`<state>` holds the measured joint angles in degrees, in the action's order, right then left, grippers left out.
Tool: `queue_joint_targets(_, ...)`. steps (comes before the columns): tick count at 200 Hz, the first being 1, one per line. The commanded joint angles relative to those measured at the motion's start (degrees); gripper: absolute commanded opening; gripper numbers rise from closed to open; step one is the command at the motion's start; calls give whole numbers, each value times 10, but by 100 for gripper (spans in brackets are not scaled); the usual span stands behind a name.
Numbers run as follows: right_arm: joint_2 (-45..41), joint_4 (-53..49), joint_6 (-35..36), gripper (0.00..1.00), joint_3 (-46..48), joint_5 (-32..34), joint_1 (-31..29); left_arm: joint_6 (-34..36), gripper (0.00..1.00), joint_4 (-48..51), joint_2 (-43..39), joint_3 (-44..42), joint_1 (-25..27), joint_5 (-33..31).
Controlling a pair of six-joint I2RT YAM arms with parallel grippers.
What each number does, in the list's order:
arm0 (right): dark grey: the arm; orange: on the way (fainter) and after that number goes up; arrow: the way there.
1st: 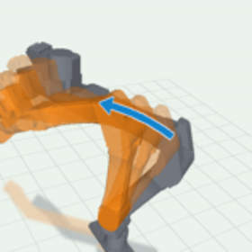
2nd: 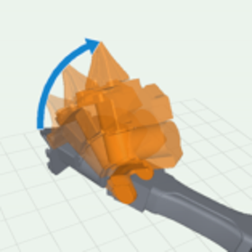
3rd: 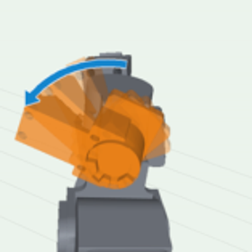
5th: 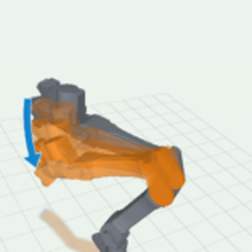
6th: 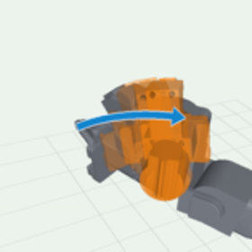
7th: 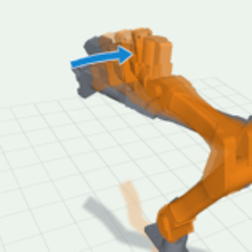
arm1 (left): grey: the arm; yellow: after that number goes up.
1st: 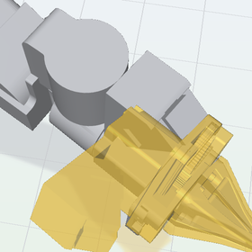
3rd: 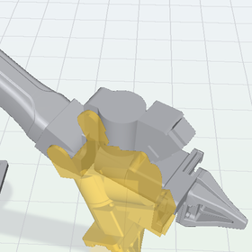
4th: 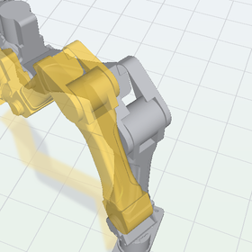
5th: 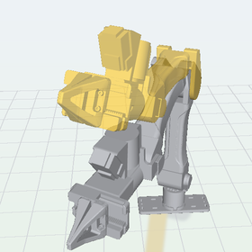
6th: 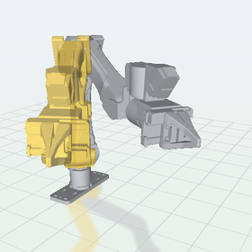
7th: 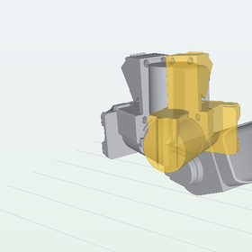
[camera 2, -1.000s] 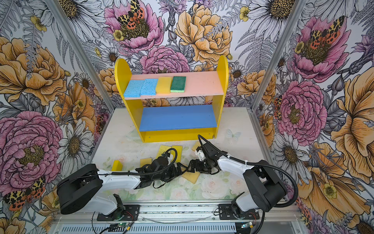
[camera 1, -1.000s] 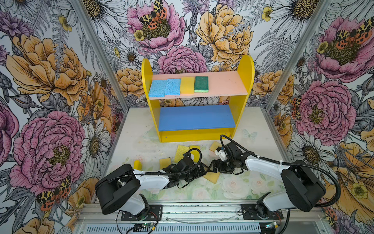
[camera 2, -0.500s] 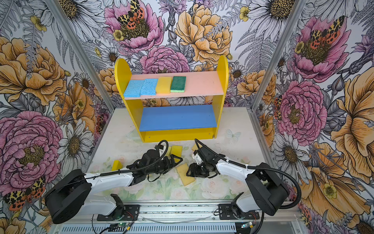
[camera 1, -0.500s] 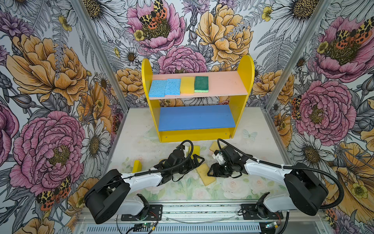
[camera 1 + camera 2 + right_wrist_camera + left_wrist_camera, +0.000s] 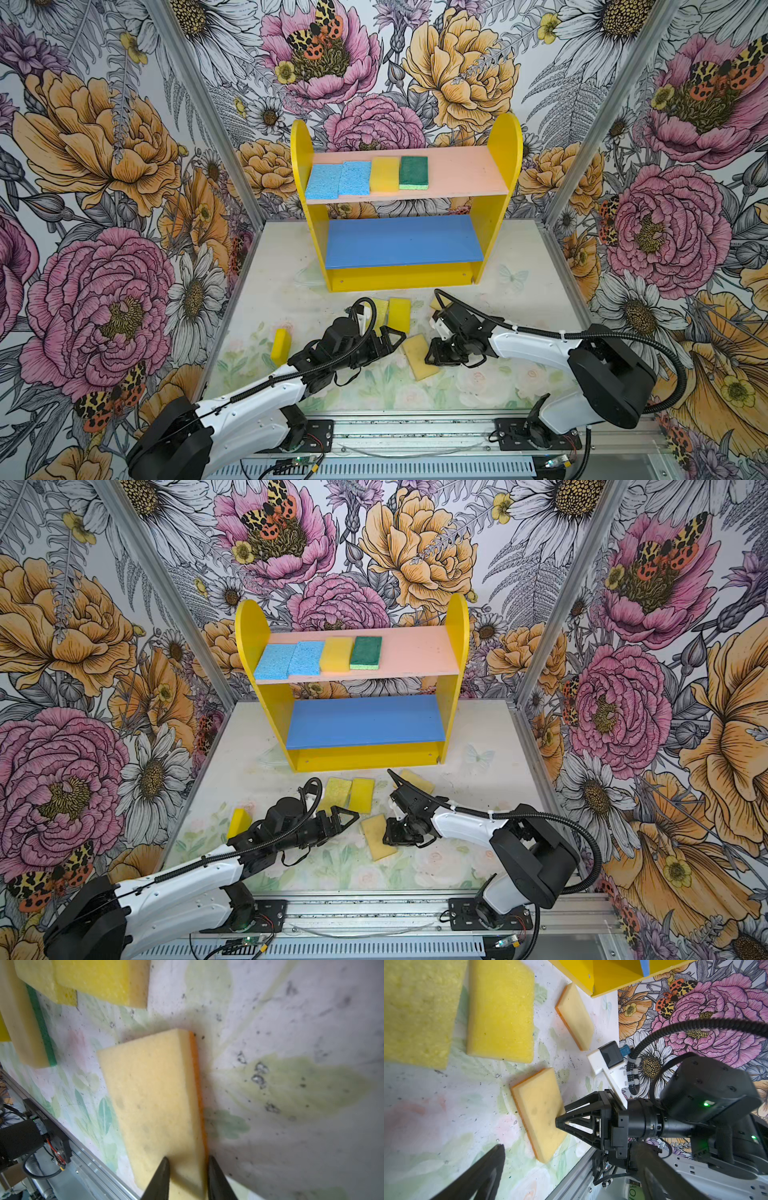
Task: Place and organize the cleaning sponges onto the shelf
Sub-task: 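Lift the pale yellow sponge with the right gripper beside the left gripper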
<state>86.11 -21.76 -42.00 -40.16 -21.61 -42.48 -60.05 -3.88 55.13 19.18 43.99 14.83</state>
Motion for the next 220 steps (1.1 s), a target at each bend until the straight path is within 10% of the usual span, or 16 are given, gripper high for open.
queue_joint_targets(1, 6, 6, -9, 24, -16, 33, -6, -1, 99, 25, -24, -12, -5, -6)
queue_joint_targets(77, -60, 2, -16, 1, -44, 32, -7, 6, 99, 57, -76, -5, -43, 20)
queue_joint_targets(220, -103, -62, -21, 0, -224, -32, -26, 24, 88, 52, -118, 95, -93, 74)
